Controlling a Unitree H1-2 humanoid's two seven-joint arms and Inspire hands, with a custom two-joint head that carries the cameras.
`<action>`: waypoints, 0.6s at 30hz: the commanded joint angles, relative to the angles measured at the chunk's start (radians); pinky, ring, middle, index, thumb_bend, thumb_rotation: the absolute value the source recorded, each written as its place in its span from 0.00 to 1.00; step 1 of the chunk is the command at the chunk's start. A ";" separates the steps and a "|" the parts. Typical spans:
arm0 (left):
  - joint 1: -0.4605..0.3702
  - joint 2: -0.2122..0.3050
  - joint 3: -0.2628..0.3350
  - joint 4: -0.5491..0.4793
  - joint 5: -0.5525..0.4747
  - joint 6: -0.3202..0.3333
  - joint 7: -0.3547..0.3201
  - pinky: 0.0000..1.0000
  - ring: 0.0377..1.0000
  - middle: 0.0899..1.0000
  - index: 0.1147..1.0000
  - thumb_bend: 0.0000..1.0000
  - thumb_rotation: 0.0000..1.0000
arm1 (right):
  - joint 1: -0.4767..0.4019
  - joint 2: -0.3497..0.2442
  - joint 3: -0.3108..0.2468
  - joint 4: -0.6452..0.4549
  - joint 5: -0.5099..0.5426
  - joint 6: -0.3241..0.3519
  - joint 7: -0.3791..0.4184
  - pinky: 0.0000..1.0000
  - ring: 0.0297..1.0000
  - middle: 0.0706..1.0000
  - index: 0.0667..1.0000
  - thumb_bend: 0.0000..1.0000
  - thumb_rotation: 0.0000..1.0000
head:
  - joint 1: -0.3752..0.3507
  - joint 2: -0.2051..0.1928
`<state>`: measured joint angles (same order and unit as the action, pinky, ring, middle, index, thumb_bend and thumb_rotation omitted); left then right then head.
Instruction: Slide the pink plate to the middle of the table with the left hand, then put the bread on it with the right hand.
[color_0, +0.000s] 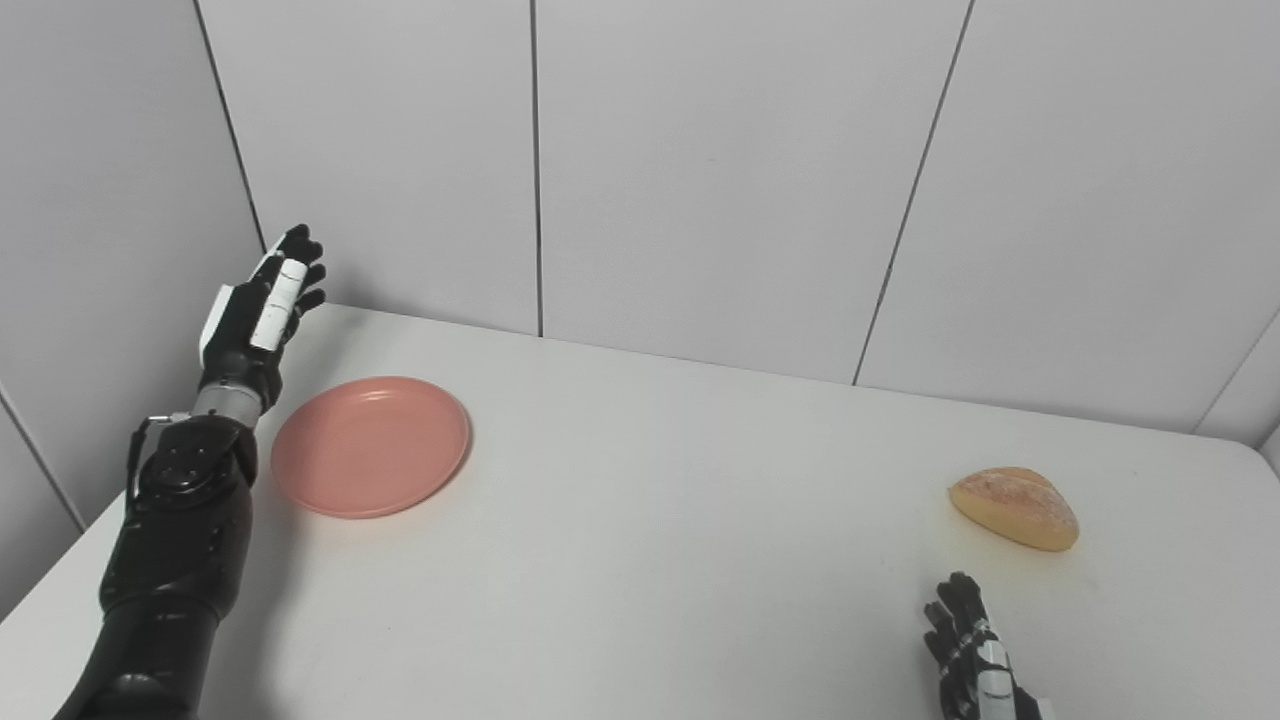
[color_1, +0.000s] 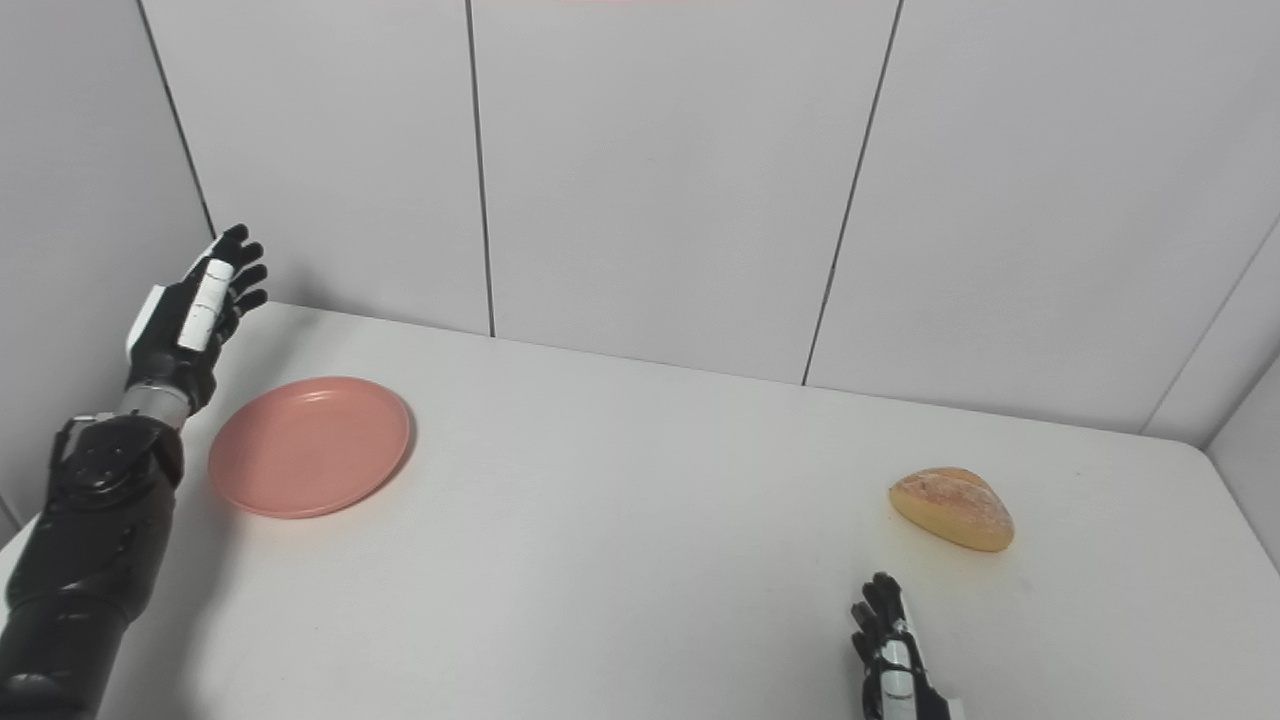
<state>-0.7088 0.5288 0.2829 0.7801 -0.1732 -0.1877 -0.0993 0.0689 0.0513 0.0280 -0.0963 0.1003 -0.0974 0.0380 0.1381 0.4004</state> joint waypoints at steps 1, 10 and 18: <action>-0.067 0.051 -0.001 0.027 0.007 -0.083 -0.009 0.91 0.93 0.92 0.94 1.00 0.88 | 0.026 -0.007 -0.009 0.023 0.002 0.007 -0.001 1.00 0.96 0.95 0.95 0.74 1.00 | 0.001 0.002; -0.051 0.051 0.003 0.111 0.000 -0.128 0.013 0.88 0.92 0.93 0.94 0.99 0.86 | 0.025 -0.013 -0.012 0.029 0.006 0.003 0.001 1.00 0.95 0.95 0.94 0.74 1.00 | 0.005 0.000; -0.054 0.051 -0.014 0.250 0.014 -0.177 0.023 0.90 0.92 0.93 0.96 0.98 0.86 | 0.027 -0.016 -0.013 0.023 0.009 0.005 0.000 1.00 0.95 0.95 0.94 0.73 1.00 | -0.001 0.007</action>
<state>-0.7137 0.5526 0.2764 1.0300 -0.1709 -0.3145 -0.0819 0.0689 0.0495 0.0267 -0.0956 0.1086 -0.0973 0.0356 0.1366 0.4065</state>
